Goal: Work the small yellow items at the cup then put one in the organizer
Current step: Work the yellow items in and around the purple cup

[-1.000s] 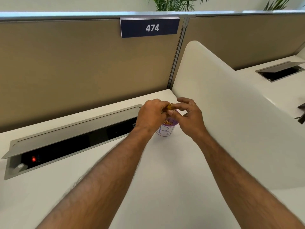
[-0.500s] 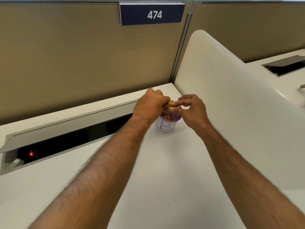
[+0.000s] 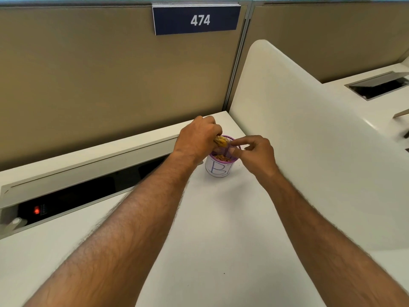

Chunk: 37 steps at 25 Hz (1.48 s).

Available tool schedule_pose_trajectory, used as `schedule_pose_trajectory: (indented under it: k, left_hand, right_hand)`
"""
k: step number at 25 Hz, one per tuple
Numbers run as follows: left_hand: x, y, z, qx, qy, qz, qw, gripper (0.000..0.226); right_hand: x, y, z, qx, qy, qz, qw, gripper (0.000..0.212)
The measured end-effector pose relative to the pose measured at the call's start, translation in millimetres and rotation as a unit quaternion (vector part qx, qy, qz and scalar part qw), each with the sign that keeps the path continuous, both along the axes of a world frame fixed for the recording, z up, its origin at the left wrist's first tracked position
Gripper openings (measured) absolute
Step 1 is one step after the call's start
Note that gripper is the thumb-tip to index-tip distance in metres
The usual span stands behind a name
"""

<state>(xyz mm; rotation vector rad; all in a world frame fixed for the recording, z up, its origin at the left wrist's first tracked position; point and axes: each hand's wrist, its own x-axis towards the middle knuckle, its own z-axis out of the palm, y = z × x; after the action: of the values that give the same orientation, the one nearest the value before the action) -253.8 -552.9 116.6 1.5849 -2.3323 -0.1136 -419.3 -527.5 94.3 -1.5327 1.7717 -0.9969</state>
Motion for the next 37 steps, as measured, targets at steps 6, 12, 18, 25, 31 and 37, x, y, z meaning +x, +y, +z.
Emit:
schedule_pose_trajectory:
  k: [6, 12, 18, 25, 31, 37]
  left_hand:
    - [-3.8, 8.0, -5.9, 0.017, 0.133, 0.055, 0.989, 0.026]
    - [-7.3, 12.2, -8.8, 0.023, 0.146, 0.048, 0.988, 0.028]
    - [-3.7, 10.9, -8.0, 0.006, 0.166, 0.059, 0.984, 0.024]
    - [-0.5, 9.3, -9.6, 0.031, 0.145, 0.055, 0.987, 0.022]
    - [9.4, 5.4, -9.0, 0.044, 0.125, 0.052, 0.99, 0.028]
    - [15.4, -0.1, -7.0, 0.049, 0.073, 0.019, 0.996, 0.046]
  right_hand:
    - [9.1, -1.0, 9.1, 0.024, -0.209, 0.039, 0.977, 0.023]
    - [10.3, -9.1, 8.7, 0.019, -0.083, 0.063, 0.994, 0.015]
    - [16.1, -9.1, 13.2, -0.003, -0.107, 0.088, 0.99, 0.014]
    - [16.4, -11.9, 6.9, -0.005, -0.1, 0.003, 0.995, 0.029]
    - [3.8, -13.2, 5.6, 0.024, -0.174, 0.015, 0.984, 0.017]
    - [0.8, -16.9, -0.8, 0.026, 0.119, 0.016, 0.992, 0.022]
